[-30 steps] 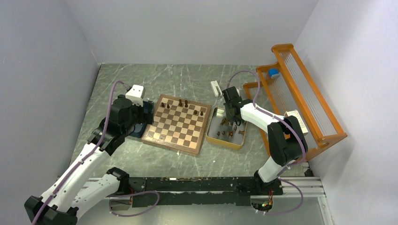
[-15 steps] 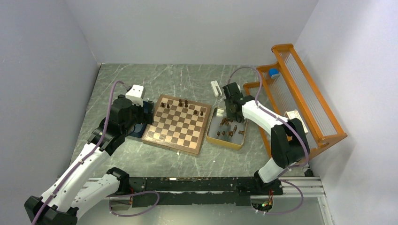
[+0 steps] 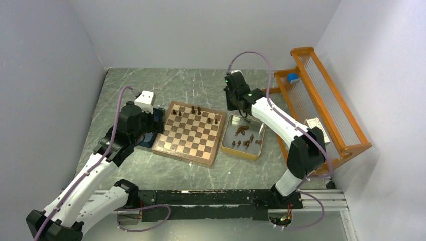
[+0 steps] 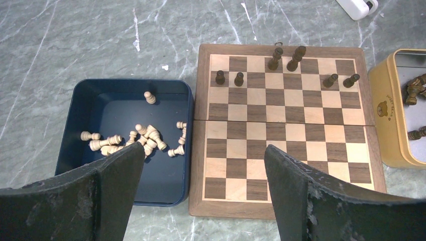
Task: Set up the chess pieces on the board
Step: Pick up the chess piece from the storage box, then place the chess piece on the chessboard.
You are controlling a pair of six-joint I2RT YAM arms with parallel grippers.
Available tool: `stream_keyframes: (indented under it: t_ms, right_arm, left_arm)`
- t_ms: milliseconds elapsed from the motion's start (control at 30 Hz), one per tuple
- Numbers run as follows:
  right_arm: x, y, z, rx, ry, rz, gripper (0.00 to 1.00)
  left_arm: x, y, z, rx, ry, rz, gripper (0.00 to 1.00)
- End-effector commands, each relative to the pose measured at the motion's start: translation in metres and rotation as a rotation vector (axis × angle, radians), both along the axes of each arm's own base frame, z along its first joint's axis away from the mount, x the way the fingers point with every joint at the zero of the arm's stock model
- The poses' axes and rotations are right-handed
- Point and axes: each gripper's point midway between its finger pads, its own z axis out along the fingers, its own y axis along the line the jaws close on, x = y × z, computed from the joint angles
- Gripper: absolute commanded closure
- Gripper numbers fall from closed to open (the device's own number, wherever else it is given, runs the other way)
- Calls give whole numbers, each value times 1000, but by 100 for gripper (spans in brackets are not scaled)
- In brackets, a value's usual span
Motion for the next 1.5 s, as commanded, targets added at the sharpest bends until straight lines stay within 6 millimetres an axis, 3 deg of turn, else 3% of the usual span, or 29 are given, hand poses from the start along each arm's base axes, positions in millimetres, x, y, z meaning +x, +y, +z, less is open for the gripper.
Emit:
stream_keyframes:
  t_ms: [0, 200, 467, 867, 1467]
  right_arm:
    - [13, 36, 1, 11, -16, 58, 90]
    - [28, 84, -4, 22, -21, 135, 89]
    - [35, 116, -32, 1, 29, 167, 89]
    - [39, 132, -70, -36, 93, 168, 88]
    - [44, 136, -97, -64, 126, 166, 87]
  left_arm:
    - [4, -4, 9, -13, -37, -16, 7]
    - [3, -3, 10, -13, -43, -10, 7]
    - [2, -2, 13, -16, -52, -7, 7]
    - [2, 0, 15, -15, -59, -1, 7]
    - [3, -1, 14, -15, -55, -4, 7]
